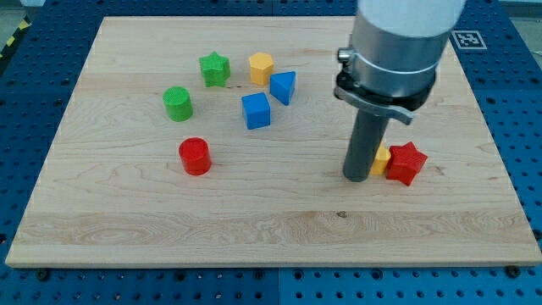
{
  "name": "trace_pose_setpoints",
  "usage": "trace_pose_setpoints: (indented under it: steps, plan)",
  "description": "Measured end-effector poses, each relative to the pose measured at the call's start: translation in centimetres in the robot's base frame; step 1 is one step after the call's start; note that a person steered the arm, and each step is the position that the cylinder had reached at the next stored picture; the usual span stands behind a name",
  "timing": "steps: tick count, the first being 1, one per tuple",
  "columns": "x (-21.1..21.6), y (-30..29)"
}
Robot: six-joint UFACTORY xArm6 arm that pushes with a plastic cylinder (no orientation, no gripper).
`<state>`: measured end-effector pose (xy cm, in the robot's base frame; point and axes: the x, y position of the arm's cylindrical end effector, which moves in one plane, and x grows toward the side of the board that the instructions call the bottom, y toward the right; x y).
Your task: Move the red circle towards the yellow heart
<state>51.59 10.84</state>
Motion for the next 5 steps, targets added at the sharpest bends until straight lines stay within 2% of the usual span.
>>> trace_pose_setpoints:
  steps: [2, 4, 5]
  plan:
    - [-0.1, -0.6]
    - [-5.4, -12.9]
    - [-6.5, -19.0]
